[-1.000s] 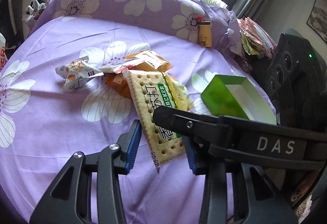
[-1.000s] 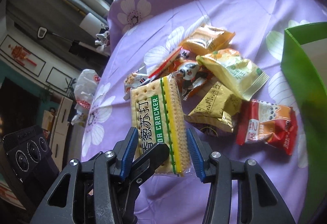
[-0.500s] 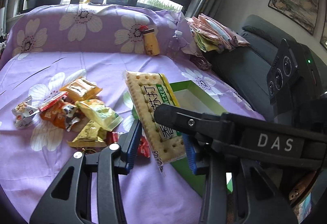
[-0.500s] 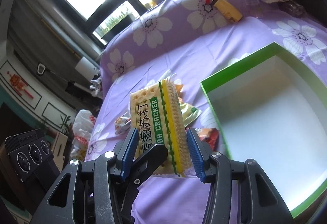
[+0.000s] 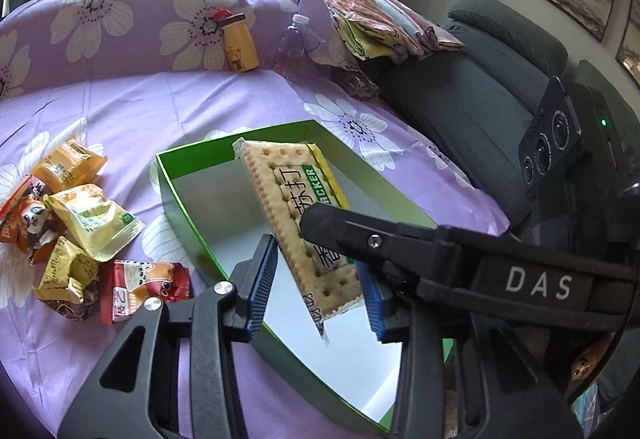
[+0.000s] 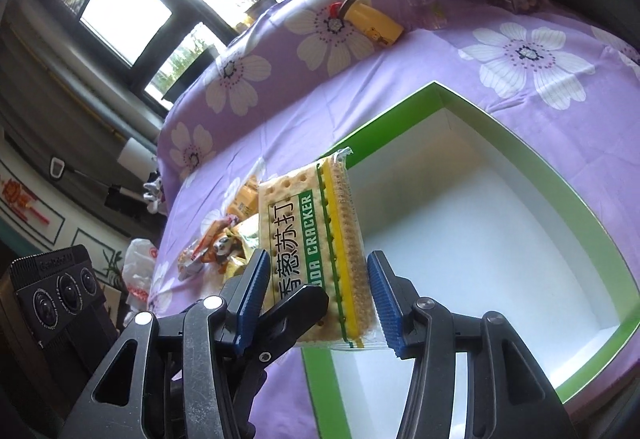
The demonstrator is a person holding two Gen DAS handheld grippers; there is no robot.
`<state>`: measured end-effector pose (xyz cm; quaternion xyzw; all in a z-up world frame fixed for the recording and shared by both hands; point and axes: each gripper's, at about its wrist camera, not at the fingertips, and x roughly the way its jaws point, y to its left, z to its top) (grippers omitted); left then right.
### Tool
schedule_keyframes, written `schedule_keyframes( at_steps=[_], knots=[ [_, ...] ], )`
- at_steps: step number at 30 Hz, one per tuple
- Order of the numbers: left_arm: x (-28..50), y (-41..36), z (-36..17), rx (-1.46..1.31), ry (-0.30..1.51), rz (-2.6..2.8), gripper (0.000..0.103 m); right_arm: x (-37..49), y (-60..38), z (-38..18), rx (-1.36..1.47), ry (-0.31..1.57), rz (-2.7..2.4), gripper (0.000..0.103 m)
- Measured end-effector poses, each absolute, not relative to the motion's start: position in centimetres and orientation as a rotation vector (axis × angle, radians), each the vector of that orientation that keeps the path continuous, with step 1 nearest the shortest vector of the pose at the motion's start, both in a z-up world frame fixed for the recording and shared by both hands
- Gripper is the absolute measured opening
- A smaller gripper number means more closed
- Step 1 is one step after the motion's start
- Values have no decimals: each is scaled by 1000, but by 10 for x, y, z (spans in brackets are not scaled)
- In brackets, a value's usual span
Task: Organize snacks
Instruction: 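Carry the cracker packet into the green box and open the right gripper, then withdraw the right tool from the box back toward the snacks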
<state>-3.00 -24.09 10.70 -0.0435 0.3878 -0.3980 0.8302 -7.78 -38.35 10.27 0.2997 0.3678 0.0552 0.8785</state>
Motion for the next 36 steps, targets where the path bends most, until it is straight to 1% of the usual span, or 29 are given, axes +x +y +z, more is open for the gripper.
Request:
schedule_keyframes(
  at_steps=[7, 14, 22, 27, 28, 29, 31, 32, 34, 35, 36],
  knots=[
    [-21, -263, 92, -82, 909, -838, 39, -72, -409, 80, 732, 831, 79, 53],
    [-13, -272, 81, -68, 982, -827, 39, -65, -416, 65, 766, 886, 73, 53],
    [-14, -274, 78, -85, 1002, -824, 39, -61, -421, 55, 791, 908, 59, 53],
    [-16, -263, 84, -145, 1008, -864, 45, -66, -423, 62, 775, 886, 8, 53],
    [-18, -259, 87, -150, 998, -864, 49, -67, -423, 64, 774, 874, 3, 57],
    [-19, -254, 91, -156, 988, -863, 54, -69, -424, 66, 774, 862, 0, 64],
    [-22, -242, 99, -170, 965, -861, 59, -72, -423, 71, 762, 833, -16, 71],
    [-23, -234, 103, -177, 954, -859, 64, -73, -422, 75, 750, 819, -30, 72],
    [-25, -217, 111, -195, 923, -848, 70, -77, -418, 83, 723, 791, -57, 73],
    [-26, -207, 115, -202, 905, -838, 75, -79, -417, 87, 712, 776, -64, 77],
    [-26, -197, 118, -210, 891, -823, 77, -80, -415, 91, 703, 762, -66, 79]
  ],
)
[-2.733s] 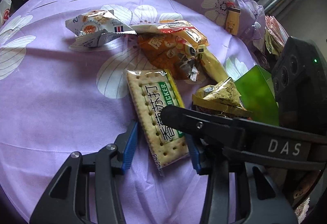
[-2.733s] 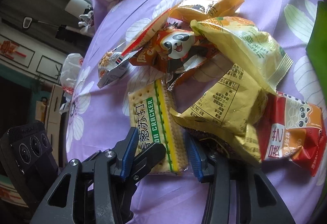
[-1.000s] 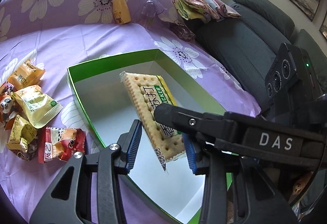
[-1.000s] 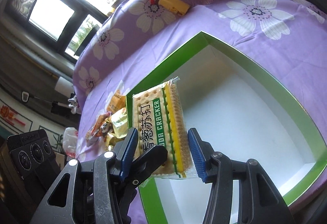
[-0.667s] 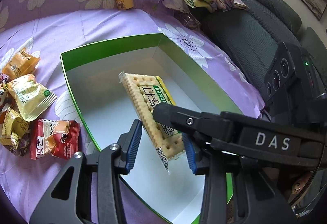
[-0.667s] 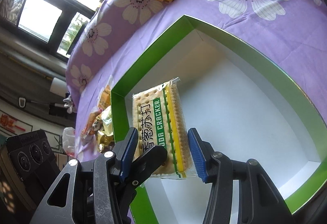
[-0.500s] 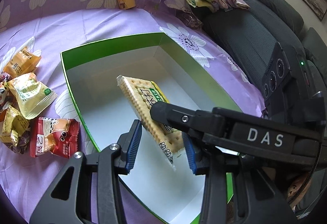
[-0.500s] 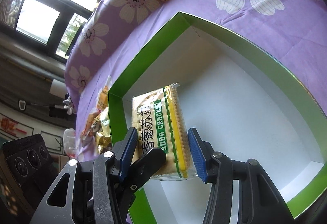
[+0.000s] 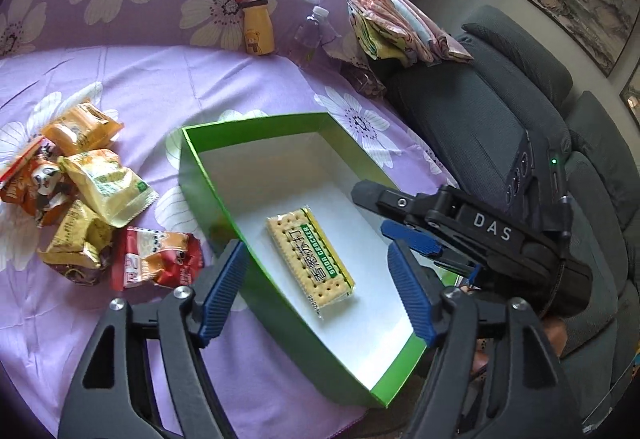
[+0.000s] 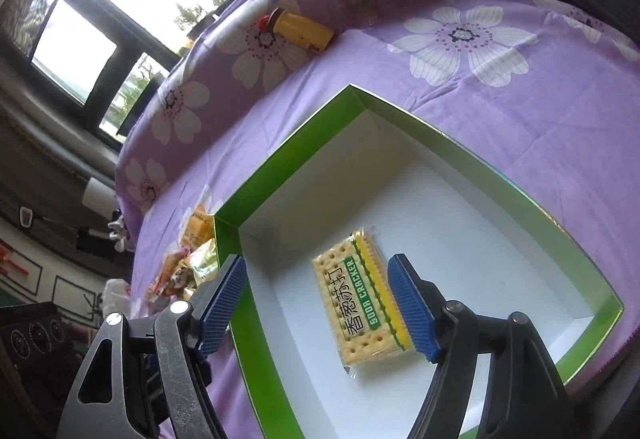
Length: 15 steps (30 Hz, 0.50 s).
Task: Organize snacks
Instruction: 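Withdraw the right tool from the box back toward the snacks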
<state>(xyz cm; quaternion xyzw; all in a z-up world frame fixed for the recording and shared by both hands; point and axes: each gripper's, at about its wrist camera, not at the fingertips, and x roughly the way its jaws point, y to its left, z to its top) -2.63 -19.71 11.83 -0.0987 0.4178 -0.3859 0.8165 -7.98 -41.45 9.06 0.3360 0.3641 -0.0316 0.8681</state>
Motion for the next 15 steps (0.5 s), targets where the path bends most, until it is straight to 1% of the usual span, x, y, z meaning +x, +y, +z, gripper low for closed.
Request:
schedule_keyframes(
  at_steps=[2, 5, 7, 15],
  knots=[
    [-25, -178, 124, -226, 873, -779, 82, -82, -409, 97, 688, 737, -60, 85],
    [-22, -148, 135, -248, 839, -699, 86, -82, -399, 106, 655, 718, -55, 90],
    [-22, -128, 140, -268, 820, -659, 89, -81, -391, 111, 639, 708, -58, 91],
    [-21, -56, 133, -308, 816, -496, 89, -74, -353, 125, 606, 681, 19, 93]
  ],
)
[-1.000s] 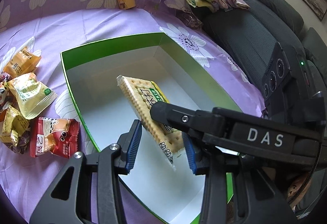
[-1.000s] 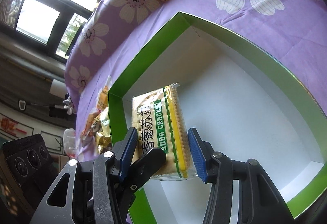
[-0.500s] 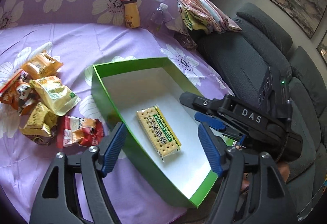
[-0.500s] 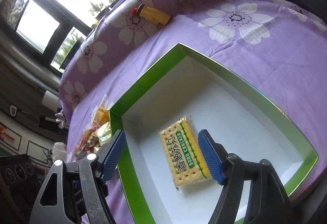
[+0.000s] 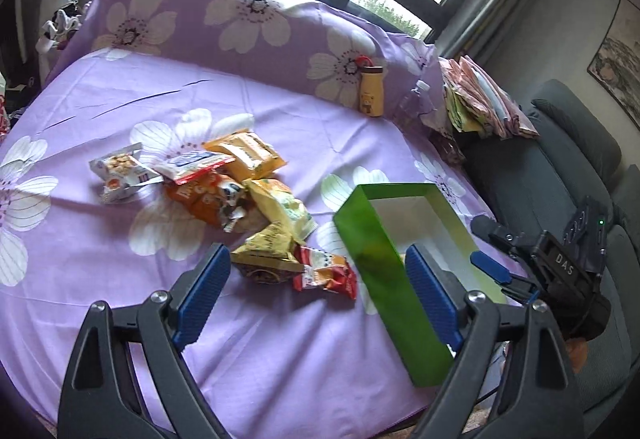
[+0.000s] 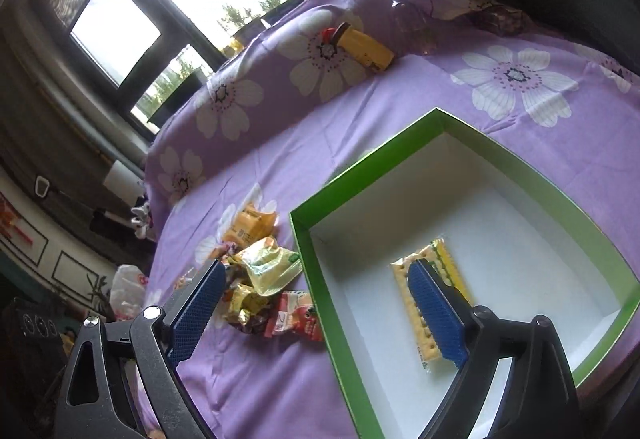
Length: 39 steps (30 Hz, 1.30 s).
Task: Organize snacks
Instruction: 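Withdraw the right tool from the box back toward the snacks, then grasp the yellow crinkled snack packet with the right gripper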
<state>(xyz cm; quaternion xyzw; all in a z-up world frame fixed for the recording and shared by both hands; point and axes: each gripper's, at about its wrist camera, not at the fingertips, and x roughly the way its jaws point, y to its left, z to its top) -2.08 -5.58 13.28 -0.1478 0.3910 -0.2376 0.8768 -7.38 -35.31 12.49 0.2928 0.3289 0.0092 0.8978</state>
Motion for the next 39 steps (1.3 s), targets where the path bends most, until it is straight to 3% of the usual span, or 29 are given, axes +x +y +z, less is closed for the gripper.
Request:
schedule_keyframes(
  at_steps=[12, 25, 27, 29, 35, 37, 39],
  knots=[
    [-12, 11, 92, -343, 817, -318, 89, -45, -292, 112, 544, 743, 142, 93],
    [0, 27, 63, -382, 904, -287, 89, -5, -225, 79, 365, 895, 159, 92],
    [0, 28, 61, -384, 910, -283, 89, 4, -216, 72, 352, 911, 171, 89],
    [1, 31, 59, -387, 920, -279, 89, 11, -208, 65, 334, 926, 170, 79],
    [7, 39, 52, -411, 946, -252, 89, 23, -198, 44, 303, 956, 162, 73],
    [8, 39, 51, -419, 957, -247, 89, 25, -197, 38, 298, 959, 163, 62],
    [8, 41, 50, -420, 960, -245, 89, 25, -196, 36, 289, 947, 172, 59]
  ],
)
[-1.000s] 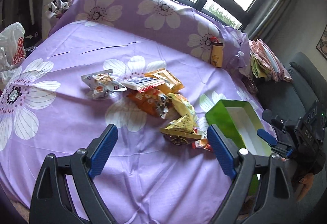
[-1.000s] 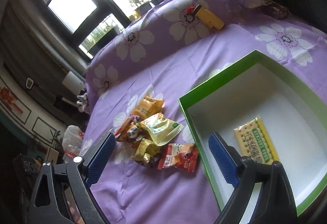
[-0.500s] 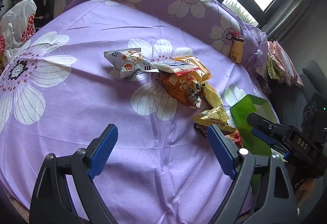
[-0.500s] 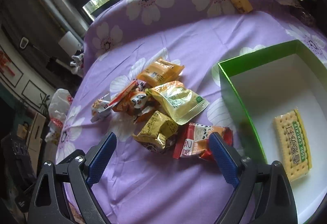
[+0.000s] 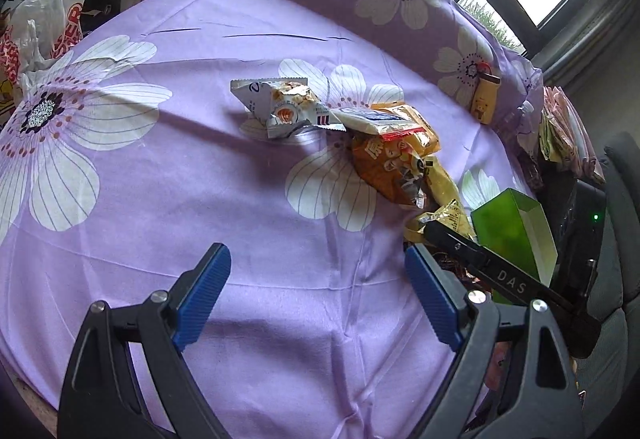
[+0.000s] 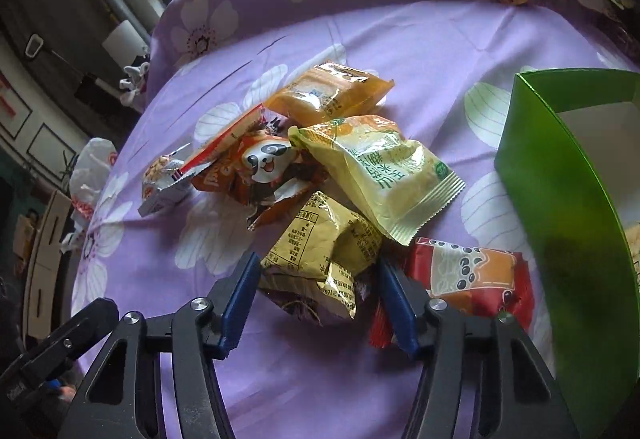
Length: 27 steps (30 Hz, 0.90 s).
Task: Organize snacks
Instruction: 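Grasp the yellow crinkled snack packet with the right gripper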
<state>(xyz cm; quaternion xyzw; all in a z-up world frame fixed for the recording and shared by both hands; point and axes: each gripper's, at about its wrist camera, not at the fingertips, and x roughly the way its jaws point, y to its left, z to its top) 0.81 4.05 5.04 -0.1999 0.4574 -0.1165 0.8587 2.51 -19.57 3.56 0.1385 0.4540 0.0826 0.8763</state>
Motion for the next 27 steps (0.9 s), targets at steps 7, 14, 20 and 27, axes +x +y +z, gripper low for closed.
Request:
schedule_keyframes(
  at_steps=[7, 14, 20, 27],
  knots=[
    [8, 45, 52, -432, 954, -238, 89, 15, -193, 47, 276, 917, 233, 31],
    [7, 51, 54, -450, 947, -234, 89, -4, -170, 56, 283, 945, 414, 30],
    [7, 50, 53, -448, 963, -240, 89, -15, -152, 47, 241, 1072, 506, 30],
    [6, 37, 51, -412, 985, -277, 89, -13, -176, 54, 302, 1080, 424, 73]
  ],
)
